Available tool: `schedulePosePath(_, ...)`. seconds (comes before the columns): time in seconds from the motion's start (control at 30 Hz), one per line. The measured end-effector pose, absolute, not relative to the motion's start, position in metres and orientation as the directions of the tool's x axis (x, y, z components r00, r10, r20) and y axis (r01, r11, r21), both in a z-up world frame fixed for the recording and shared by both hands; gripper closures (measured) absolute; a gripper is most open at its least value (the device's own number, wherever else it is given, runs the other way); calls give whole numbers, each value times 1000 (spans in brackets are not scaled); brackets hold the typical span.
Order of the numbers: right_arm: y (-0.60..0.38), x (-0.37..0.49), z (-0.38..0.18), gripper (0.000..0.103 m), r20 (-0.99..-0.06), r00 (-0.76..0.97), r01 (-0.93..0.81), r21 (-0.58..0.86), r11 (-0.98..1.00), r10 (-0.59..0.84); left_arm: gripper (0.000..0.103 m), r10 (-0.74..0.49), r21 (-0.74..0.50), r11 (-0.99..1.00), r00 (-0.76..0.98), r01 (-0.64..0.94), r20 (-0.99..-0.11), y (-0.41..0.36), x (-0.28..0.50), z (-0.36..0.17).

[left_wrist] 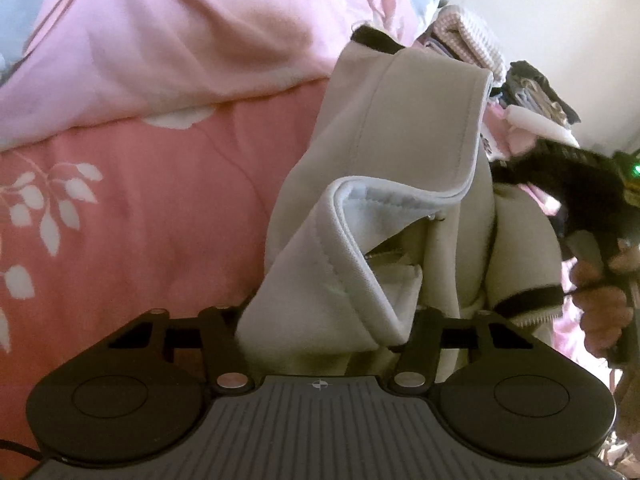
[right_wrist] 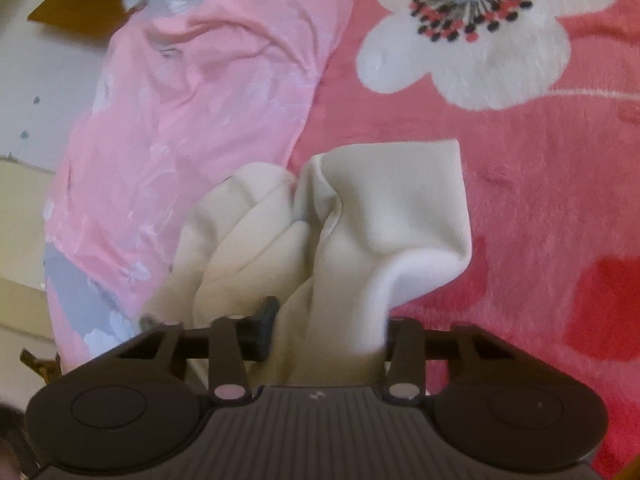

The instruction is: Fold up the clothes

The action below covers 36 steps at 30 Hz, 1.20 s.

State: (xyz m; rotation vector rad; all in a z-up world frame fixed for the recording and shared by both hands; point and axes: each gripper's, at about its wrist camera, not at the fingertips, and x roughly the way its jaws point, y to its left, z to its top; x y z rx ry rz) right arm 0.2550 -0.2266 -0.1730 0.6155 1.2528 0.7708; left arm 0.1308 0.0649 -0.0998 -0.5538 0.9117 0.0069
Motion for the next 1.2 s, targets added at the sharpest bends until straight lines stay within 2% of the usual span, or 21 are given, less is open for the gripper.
schedulePosePath(0.1, -237, 242, -168, 76, -594, 131, -183, 772, 609, 794, 51, -227, -453, 862, 627, -226, -745, 64, 129, -99)
schedulePosePath(0.27, -257, 212, -162, 79, -573, 134, -187, 786, 589, 808, 51, -253, -455, 872, 633, -178, -732, 58, 127, -95)
schedulePosePath(0.43, -285, 179, -158, 80, -528, 177, -169, 815, 555, 830, 52, -305, -436, 897, 616, -70, -726, 45, 138, -89)
schedulePosePath(0.6, -319, 138, -158, 80, -478, 253, -132, 844, 519, 841, 53, -370, -390, 915, 596, 101, -713, 18, 151, -80)
schedulePosePath(0.83, -362, 83, -169, 80, -409, 346, -3, 900, 437, 845, 53, -483, -353, 874, 507, 335, -714, -30, 172, -73)
schedulePosePath(1.13, -400, 26, -200, 80, -310, 480, 166, 951, 263, 820, 53, -587, -374, 778, 372, 505, -719, -81, 199, -73)
schedulePosePath(1.2, -405, 12, -207, 80, -295, 517, 198, 955, 223, 803, 53, -593, -346, 752, 348, 560, -726, -98, 201, -74)
